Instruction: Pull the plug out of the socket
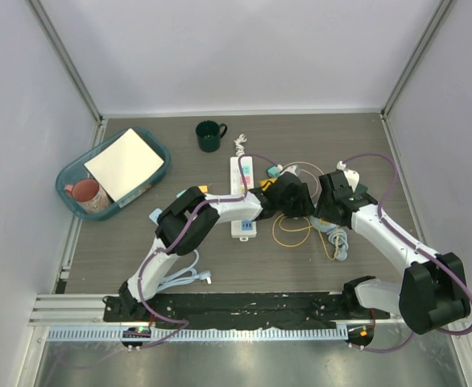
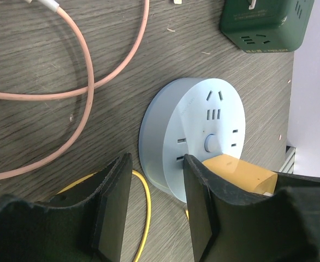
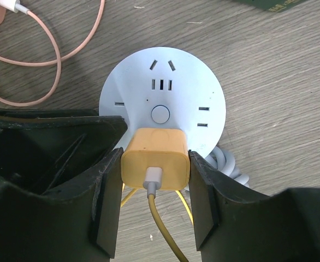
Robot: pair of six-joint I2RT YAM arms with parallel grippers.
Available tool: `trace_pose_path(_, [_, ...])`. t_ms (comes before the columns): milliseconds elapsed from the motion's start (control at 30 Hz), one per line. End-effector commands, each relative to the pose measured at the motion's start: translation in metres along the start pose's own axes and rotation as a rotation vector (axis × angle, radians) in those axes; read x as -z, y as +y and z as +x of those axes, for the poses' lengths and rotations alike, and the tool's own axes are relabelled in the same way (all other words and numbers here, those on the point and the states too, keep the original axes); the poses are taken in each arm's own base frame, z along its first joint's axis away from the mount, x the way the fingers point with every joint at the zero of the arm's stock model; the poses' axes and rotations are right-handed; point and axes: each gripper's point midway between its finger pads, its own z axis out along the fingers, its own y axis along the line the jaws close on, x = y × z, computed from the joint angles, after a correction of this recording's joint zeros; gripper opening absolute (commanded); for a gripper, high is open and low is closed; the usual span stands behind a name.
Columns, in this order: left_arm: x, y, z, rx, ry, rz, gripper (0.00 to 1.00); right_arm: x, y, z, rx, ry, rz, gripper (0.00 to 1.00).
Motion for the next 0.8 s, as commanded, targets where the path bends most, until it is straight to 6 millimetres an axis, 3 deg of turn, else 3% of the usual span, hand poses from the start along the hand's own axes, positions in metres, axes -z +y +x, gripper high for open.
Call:
trace_pose_path(0, [-0.007,0.119,0.067,-0.014,0.179,-0.345,0.47,0.008,0.028,-0.025,-0.093,-0.062,-0.109,0.05])
trace_pose_path(467, [-0.005,0.118,0.067,-0.024,0.174,-0.365,0.47,0.016,0.033,-0.055,-0.080,-0.046,-0.090,0.04])
trace_pose_path(667, [-0.007,0.121,0.069,-0.026,0.183,-0.376,0.46,0.044,0.033,-0.081,-0.047,-0.215,-0.157,0.02])
trace_pose_path(767, [-0.007,0.118,0.069,-0.027,0.186,-0.371,0.46,0.046,0.034,-0.081,-0.035,-0.264,-0.195,0.01])
